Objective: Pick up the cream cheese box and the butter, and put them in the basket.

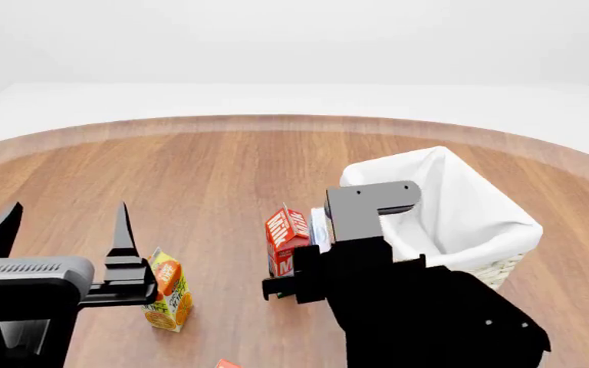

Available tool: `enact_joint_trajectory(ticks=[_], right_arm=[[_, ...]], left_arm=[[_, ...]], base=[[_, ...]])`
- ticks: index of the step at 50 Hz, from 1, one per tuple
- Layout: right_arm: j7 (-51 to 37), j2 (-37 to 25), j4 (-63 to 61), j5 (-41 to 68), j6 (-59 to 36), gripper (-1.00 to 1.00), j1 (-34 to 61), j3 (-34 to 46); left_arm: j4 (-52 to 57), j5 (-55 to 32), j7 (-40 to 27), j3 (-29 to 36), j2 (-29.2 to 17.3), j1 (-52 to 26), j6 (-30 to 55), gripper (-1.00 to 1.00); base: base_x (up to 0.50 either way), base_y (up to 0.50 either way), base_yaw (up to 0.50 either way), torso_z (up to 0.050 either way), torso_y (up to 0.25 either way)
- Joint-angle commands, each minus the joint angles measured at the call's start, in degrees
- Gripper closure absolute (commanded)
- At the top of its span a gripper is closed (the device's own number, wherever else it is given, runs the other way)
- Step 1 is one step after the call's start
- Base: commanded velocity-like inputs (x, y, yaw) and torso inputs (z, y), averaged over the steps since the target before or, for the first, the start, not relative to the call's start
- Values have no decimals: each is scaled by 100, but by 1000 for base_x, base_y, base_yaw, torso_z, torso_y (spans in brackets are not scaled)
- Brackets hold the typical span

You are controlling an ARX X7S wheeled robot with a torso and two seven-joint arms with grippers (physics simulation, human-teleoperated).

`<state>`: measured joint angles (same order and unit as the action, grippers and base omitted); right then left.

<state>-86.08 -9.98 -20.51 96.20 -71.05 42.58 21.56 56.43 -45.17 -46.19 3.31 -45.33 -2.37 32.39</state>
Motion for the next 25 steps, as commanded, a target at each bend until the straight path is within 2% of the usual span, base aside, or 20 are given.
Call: enact_joint_trajectory(ticks=[1, 25], right_arm=[[-330, -61, 58, 454, 161, 100, 523, 18], [-23, -424, 880, 362, 491, 100, 1712, 355]], left_arm=[[-32, -21, -20, 43, -28, -43, -14, -100], [-36, -50, -71, 37, -92, 25, -121, -100]], base=[[0, 0, 0, 0, 10], [0, 0, 0, 0, 0]])
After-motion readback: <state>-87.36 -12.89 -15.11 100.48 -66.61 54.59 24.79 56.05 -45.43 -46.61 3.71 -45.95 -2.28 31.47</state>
